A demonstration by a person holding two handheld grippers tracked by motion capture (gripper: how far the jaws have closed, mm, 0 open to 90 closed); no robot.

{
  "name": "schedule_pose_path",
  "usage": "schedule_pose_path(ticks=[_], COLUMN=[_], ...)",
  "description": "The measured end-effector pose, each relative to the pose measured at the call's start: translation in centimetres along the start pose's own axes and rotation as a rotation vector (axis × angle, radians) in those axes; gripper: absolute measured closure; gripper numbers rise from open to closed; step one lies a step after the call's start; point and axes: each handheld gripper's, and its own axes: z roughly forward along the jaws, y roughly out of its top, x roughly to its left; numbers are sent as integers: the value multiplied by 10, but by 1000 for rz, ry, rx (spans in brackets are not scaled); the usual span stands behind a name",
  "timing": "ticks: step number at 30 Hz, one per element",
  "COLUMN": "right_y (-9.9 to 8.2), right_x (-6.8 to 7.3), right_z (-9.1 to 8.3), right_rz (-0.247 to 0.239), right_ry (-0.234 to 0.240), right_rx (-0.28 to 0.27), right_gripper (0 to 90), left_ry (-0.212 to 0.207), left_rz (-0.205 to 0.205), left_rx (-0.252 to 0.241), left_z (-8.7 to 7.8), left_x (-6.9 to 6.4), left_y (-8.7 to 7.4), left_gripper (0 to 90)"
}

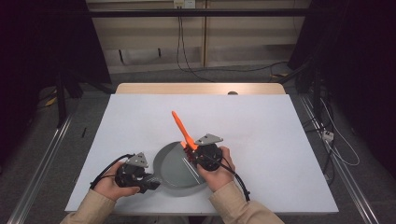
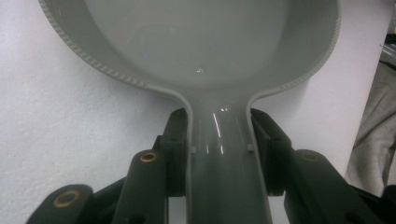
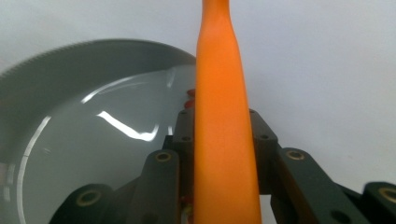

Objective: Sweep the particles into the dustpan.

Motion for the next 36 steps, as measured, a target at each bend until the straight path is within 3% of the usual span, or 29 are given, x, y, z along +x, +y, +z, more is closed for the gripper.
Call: schedule_pose_path(ticks=[1,9,11,13,17,20,24,26,27,28,30,31,33,36], right_y=[1,10,13,15,15,12,4,-2,-1,-2,-1,-2,0,3], right_x=[2,12,8,-2,-21,-35,-46,-43,-38,-32,-16,-11,-1,3], right_z=[0,-3,-8,-12,-14,-11,3,8,8,8,9,9,9,6], right_rz=[-11,6,-4,23,29,25,-16,4,-8,3,-46,-32,-45,-4], right_ry=[-11,78,56,61,20,-22,-96,-58,-60,-29,-31,3,14,65], right_rx=[-11,-60,-84,-94,-104,-104,-63,-58,-56,-57,-52,-59,-63,-102], right_gripper=[711,711,710,711,711,710,710,711,711,711,710,710,710,711], left_ry=[-1,-3,-5,-6,-10,-12,-18,-19,-20,-17,-15,-13,-10,-3], left_rz=[0,-5,-6,-5,1,-4,-7,-10,-11,-5,-14,-8,-9,-10], left_rx=[-1,1,3,4,7,4,11,12,12,18,7,7,4,-11], left_z=[0,1,1,1,-1,-2,-1,-1,0,-1,0,0,0,1], left_x=[0,1,1,2,3,2,2,2,2,3,2,2,2,1], left_y=[-1,-3,-3,-3,-4,-5,-5,-6,-6,-5,-5,-5,-5,-6], left_gripper=[628,629,629,629,629,629,629,629,628,628,628,627,626,625])
